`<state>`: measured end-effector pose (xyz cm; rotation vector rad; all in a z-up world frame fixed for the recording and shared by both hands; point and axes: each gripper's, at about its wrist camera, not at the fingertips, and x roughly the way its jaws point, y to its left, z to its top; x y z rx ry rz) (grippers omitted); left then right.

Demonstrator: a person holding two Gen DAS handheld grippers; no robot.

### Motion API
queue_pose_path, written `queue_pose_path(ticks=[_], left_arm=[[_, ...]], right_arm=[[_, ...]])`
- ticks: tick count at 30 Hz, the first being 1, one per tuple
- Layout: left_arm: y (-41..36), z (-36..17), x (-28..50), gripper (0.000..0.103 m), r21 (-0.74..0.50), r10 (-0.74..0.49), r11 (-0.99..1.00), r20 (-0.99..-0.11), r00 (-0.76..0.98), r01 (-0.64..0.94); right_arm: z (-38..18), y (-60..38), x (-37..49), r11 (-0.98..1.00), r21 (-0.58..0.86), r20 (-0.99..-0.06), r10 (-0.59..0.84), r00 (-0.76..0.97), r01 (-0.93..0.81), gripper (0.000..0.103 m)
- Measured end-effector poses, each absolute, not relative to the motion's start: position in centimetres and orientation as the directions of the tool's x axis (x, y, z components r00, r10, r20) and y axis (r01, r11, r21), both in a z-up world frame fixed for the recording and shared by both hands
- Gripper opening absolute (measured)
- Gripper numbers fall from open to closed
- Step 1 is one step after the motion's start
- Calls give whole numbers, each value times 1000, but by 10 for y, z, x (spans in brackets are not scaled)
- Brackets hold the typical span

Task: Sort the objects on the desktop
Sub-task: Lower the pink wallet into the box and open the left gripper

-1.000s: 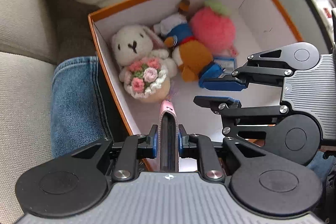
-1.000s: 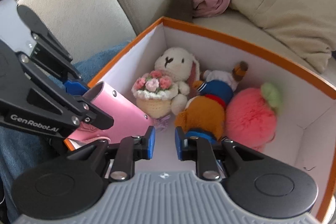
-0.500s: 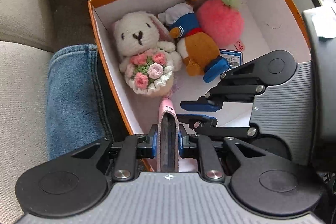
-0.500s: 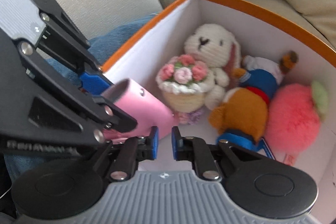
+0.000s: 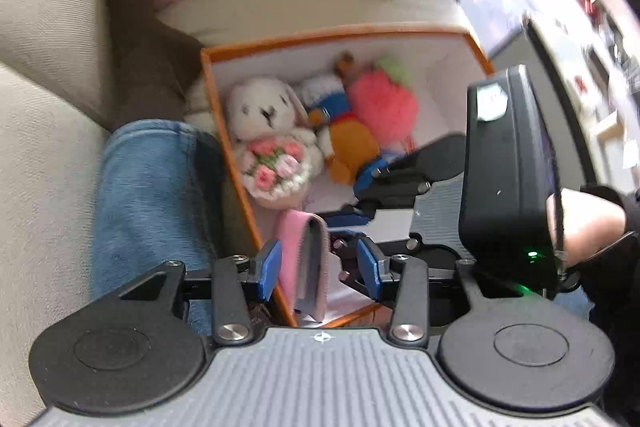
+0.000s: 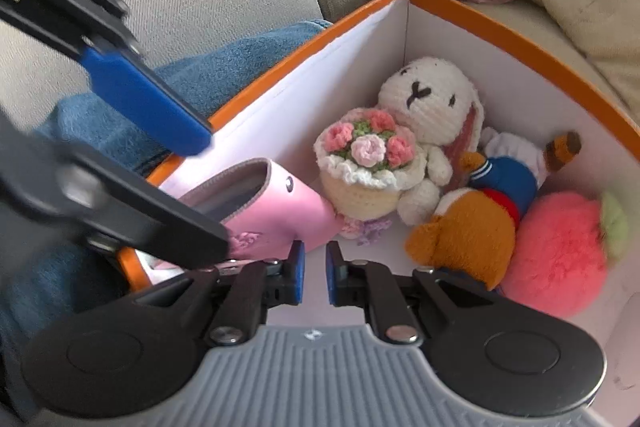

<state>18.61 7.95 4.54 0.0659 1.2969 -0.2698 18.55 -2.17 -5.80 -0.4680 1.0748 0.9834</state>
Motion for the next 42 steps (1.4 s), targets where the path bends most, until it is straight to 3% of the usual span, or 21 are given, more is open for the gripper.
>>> queue_pose_path(ticks=[7, 15, 17, 22, 29, 32, 42], left_arm=[[109, 54, 164, 49, -163, -181, 983, -902, 391, 79], [123, 30, 162, 49, -219, -214, 975, -909, 356, 27], [123, 26, 162, 45, -224, -213, 974, -910, 355, 10], [124, 25, 156, 46, -225, -192, 973, -904, 381, -44], [125, 33, 146, 47, -193, -124, 974, -888, 444, -115], [120, 38, 135, 47, -159, -77, 979, -870, 486, -129], [87, 54, 99, 47, -58, 37, 989, -802, 596, -139]], right_arm=[[-58, -9, 181, 412, -78, -903, 356, 239, -908, 13], [-54, 2, 176, 303, -13, -861, 482, 165, -953, 6], [-55, 9, 175, 304, -49, -874, 448, 188, -951, 6], [-59, 16, 187, 360, -17, -892, 417, 177, -933, 6], [-52, 10, 189, 418, -68, -889, 386, 245, -906, 14], [-46, 3, 189, 463, -103, -881, 369, 297, -880, 28], [-13, -67, 159, 658, -103, -783, 409, 469, -746, 30]])
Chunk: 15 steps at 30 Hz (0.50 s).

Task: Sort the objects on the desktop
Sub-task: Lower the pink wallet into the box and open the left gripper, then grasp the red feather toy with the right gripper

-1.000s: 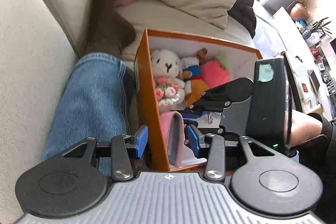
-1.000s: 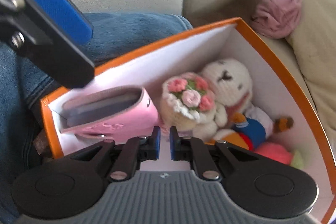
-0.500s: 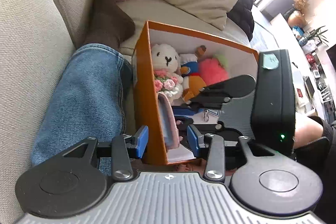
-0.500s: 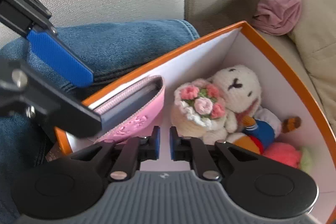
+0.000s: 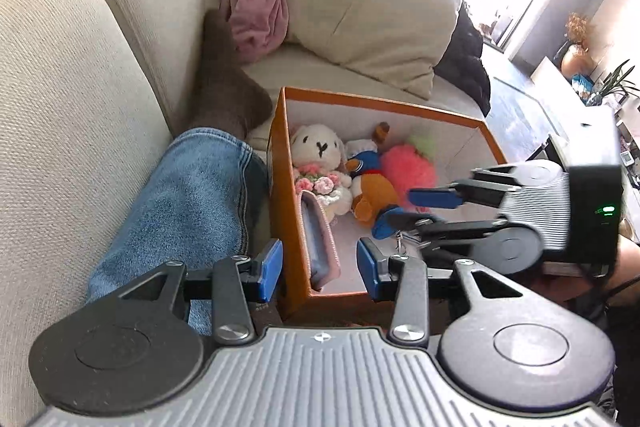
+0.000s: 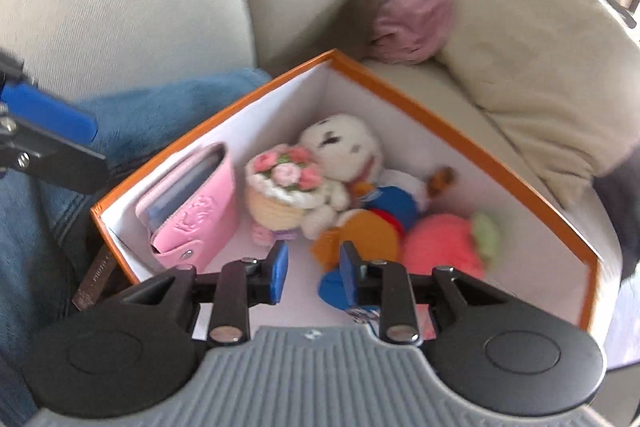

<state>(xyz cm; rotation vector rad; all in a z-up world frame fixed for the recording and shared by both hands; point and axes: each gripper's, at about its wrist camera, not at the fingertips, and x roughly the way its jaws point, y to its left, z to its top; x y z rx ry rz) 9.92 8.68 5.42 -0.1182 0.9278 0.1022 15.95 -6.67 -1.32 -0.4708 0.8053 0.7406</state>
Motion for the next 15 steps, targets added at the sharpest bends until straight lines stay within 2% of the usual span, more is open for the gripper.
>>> queue_pose_path(ticks=[4, 7, 12, 15], left_arm=[[75, 60, 85, 47, -47, 78, 982, -779, 622, -182], [64, 60, 74, 47, -50, 80, 982, -770, 633, -184], [44, 55, 57, 47, -50, 56, 988, -761, 646, -146], [37, 46, 54, 47, -55, 56, 987, -766, 640, -152]], right_arm=[[-1, -103, 146, 703, -94, -722, 440, 535, -705, 30], [4, -133, 126, 741, -65, -711, 435, 552, -668, 33], [2, -182, 95, 812, 2, -703, 416, 576, -584, 40], [-2, -205, 73, 838, 8, -694, 397, 601, -545, 51]])
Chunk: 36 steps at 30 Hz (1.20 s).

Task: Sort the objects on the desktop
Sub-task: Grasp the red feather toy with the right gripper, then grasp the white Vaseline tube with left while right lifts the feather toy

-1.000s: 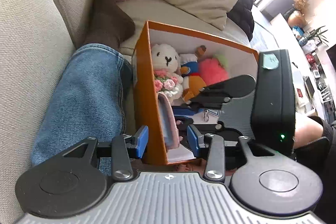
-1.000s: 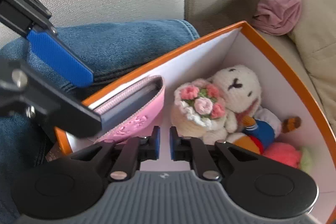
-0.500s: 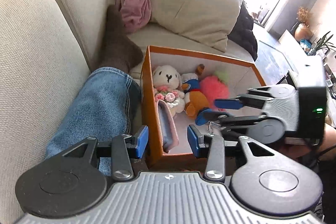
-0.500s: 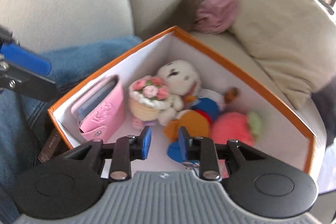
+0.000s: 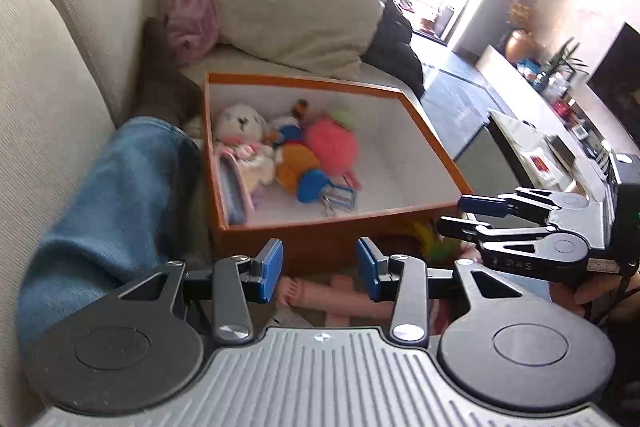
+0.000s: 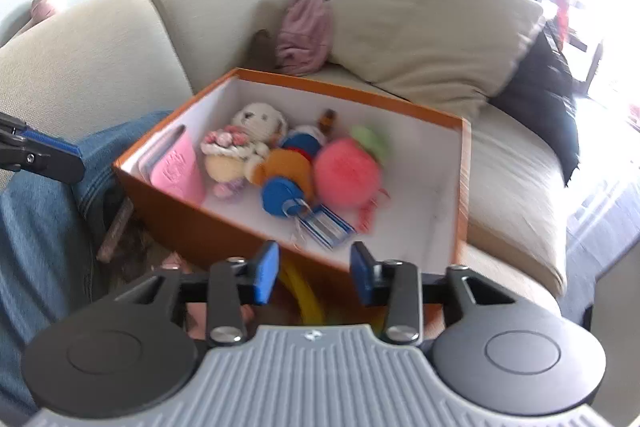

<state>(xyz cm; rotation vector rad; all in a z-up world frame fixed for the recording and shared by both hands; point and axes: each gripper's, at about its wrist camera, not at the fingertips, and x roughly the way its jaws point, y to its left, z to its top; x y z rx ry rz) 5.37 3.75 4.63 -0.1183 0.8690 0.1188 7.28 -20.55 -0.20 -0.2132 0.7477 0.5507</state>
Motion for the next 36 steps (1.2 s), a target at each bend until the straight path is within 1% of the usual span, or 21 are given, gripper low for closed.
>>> queue_pose_path(ticks=[1, 3, 4, 5, 7, 8, 12, 15, 16, 18, 21, 23, 24, 25, 27, 28, 30, 31, 32, 34, 36], left_arm=[[36, 43, 53, 47, -54, 72, 983, -767, 637, -176], [33, 34, 52, 47, -58, 65, 983, -777, 626, -174], [31, 31, 52, 48, -48, 110, 972, -775, 623, -231], [30, 27, 52, 48, -45, 104, 974, -782, 614, -222], [27, 20, 52, 50, -35, 139, 962, -790, 597, -270], [26, 15, 52, 51, -33, 135, 963, -798, 587, -267], [31, -1, 54, 52, -23, 176, 937, -829, 530, -348], [33, -12, 51, 52, -10, 178, 930, -862, 474, -367], [31, -14, 50, 53, -6, 200, 912, -866, 458, -410], [28, -19, 46, 57, 8, 202, 913, -876, 437, -407], [18, -28, 45, 60, 54, 212, 925, -896, 391, -377], [12, -34, 44, 63, 94, 229, 929, -905, 358, -357], [9, -36, 45, 64, 117, 243, 930, -908, 342, -350], [8, -38, 46, 64, 129, 286, 887, -907, 308, -443], [8, -41, 48, 64, 129, 284, 885, -911, 300, -447], [11, -42, 51, 64, 117, 313, 819, -911, 267, -562], [20, -44, 55, 65, 82, 301, 797, -913, 277, -598], [27, -45, 58, 65, 64, 343, 609, -920, 190, -791], [34, -48, 57, 65, 44, 337, 583, -922, 192, -812], [47, -53, 54, 65, 8, 324, 529, -926, 193, -848], [58, -58, 51, 65, -23, 307, 486, -932, 196, -874]], right_arm=[[-4, -212, 67, 845, 15, -695, 393, 602, -535, 52], [-9, -226, 54, 858, 38, -706, 385, 594, -512, 60], [-13, -231, 50, 866, 47, -712, 379, 591, -498, 66], [-16, -235, 45, 872, 52, -720, 370, 587, -486, 69], [-23, -243, 36, 882, 53, -729, 355, 586, -468, 71], [-28, -246, 33, 889, 55, -734, 345, 585, -455, 75], [-49, -249, 37, 898, 105, -760, 349, 548, -427, 75], [-60, -239, 46, 896, 98, -757, 349, 553, -432, 75], [-62, -236, 49, 896, 92, -754, 348, 558, -435, 75], [-66, -231, 55, 898, 86, -748, 344, 568, -431, 75], [-71, -225, 64, 896, 101, -737, 359, 572, -432, 74], [-73, -222, 69, 899, 91, -735, 350, 580, -427, 67], [-74, -221, 72, 900, 82, -733, 345, 586, -427, 65], [-75, -220, 74, 902, 73, -732, 339, 591, -426, 64], [-77, -220, 77, 902, 67, -727, 337, 599, -426, 58], [-78, -220, 79, 902, 73, -727, 340, 597, -425, 52], [-79, -222, 83, 902, 100, -727, 355, 588, -421, 37], [-80, -222, 85, 900, 115, -729, 364, 580, -420, 18], [-80, -223, 85, 899, 127, -725, 372, 579, -419, 11], [-78, -224, 83, 899, 123, -720, 372, 586, -420, 7], [-75, -225, 80, 902, 111, -714, 364, 598, -417, 6]])
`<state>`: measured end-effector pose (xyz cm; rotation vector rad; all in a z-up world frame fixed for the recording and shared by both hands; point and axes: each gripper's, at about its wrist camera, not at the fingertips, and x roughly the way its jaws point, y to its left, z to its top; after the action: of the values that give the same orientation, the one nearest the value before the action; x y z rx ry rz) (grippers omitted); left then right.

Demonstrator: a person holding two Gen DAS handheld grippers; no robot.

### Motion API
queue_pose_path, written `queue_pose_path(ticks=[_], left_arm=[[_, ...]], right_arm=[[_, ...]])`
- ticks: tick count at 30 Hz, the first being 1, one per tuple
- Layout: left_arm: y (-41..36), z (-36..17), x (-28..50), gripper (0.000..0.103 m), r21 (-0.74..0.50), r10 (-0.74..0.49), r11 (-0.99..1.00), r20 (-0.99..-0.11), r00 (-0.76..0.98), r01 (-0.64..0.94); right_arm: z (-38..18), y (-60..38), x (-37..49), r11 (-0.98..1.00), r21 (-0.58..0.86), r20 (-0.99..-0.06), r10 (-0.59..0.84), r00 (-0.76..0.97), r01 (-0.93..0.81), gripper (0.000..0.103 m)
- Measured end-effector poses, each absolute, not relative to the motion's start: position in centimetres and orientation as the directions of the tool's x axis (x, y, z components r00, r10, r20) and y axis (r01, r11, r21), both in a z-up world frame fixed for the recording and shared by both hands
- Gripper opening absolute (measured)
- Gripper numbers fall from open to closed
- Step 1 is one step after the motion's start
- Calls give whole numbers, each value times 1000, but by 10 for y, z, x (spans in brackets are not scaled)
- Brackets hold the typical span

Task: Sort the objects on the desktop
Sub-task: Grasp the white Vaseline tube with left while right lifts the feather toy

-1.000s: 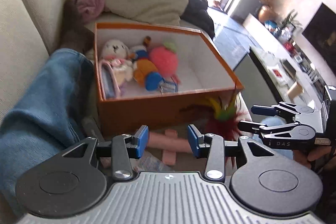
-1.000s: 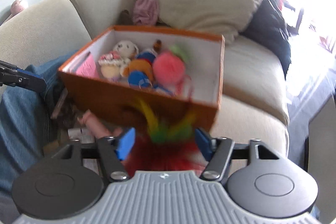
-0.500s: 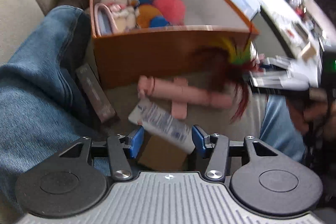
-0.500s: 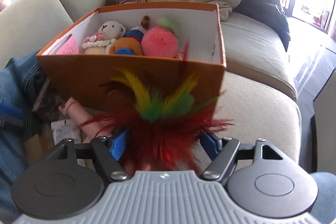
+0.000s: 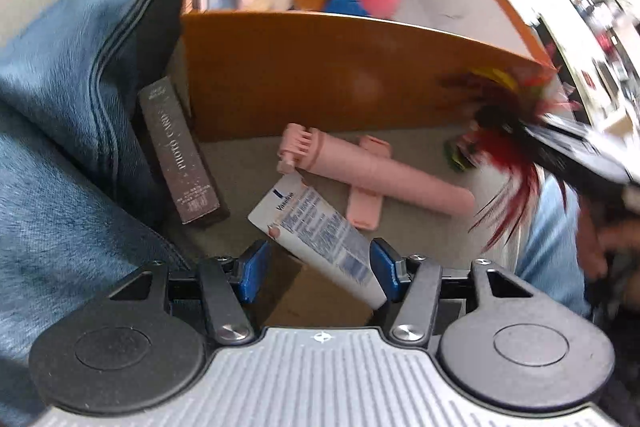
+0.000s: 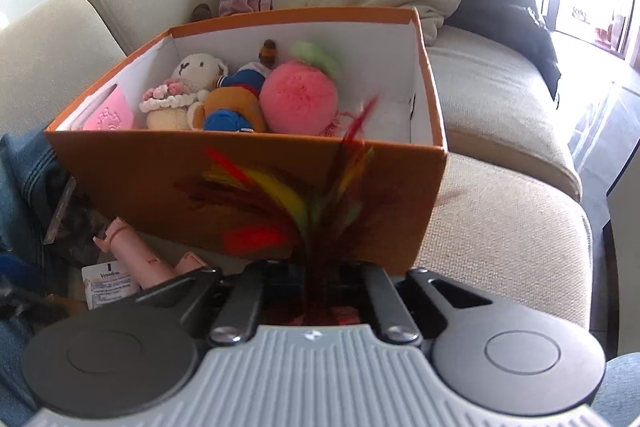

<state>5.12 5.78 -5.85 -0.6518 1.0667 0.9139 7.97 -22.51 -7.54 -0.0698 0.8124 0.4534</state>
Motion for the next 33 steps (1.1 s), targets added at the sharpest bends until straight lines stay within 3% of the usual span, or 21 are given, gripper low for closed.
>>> queue_pose_path(ticks=[11, 15, 16, 17, 19, 20, 23, 28, 33], left_arm=[[89, -88, 50, 65, -99, 242, 190, -959, 144, -977], [93, -90, 45, 69, -103, 273, 109, -953, 129, -989], [93, -89, 45, 64, -100, 290, 113, -948, 129, -989], [92, -90, 44, 44, -97, 307, 116, -943, 129, -988], [90, -90, 42, 31, -91, 318, 107, -940, 121, -990], [89, -89, 41, 19, -98, 324, 109, -937, 128, -989], [89, -88, 45, 3, -112, 329, 79, -935, 132, -991], [85, -76, 49, 0, -100, 399, -22, -913, 83, -995], [80, -54, 52, 0, -108, 467, 19, -878, 105, -994]], right_arm=[[-69, -230, 65, 898, 91, -706, 363, 608, -431, 6], [-69, -229, 65, 895, 93, -704, 369, 607, -436, 6], [-69, -228, 65, 895, 94, -705, 369, 605, -437, 6], [-70, -228, 66, 894, 94, -707, 370, 603, -438, 6], [-70, -228, 65, 895, 94, -707, 369, 603, -437, 6], [-70, -229, 66, 894, 94, -707, 369, 603, -437, 6], [-69, -230, 67, 896, 100, -706, 370, 604, -432, 6], [-60, -231, 63, 893, 111, -690, 386, 612, -437, 6], [-47, -236, 59, 885, 143, -669, 417, 616, -444, 6]])
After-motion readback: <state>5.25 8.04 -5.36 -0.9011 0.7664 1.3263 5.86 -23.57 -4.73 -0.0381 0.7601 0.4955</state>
